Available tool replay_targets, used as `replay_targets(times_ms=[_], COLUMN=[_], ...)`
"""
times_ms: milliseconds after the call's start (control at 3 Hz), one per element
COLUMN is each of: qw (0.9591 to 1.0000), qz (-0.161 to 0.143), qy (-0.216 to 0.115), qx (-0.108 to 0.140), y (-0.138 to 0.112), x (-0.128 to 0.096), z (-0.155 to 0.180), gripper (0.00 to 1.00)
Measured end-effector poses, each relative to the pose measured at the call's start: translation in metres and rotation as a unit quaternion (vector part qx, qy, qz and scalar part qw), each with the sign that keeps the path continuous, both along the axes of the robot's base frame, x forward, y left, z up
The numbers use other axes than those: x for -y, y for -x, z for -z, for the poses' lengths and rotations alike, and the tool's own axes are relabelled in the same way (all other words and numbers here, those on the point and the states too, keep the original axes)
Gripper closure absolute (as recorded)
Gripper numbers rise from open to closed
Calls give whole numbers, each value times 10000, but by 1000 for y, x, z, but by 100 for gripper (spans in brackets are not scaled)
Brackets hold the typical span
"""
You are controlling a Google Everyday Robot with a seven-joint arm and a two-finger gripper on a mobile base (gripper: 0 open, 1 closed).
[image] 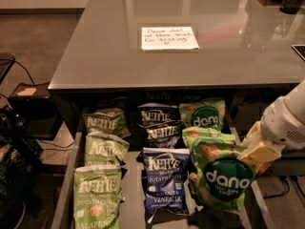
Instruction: Pick green rice chip bag from top drawer and place on counter
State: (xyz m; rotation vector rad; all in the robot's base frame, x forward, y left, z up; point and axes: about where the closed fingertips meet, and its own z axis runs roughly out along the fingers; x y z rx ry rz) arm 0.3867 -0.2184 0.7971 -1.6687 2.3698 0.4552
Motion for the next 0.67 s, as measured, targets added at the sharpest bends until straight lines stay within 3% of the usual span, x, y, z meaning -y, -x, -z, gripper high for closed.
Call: replay_targets(times_ms=[667], qw=[9974], qz=[53], qy=[-222], qx=[687], y=[-38], x=[-20], z=[-101], gripper=[100])
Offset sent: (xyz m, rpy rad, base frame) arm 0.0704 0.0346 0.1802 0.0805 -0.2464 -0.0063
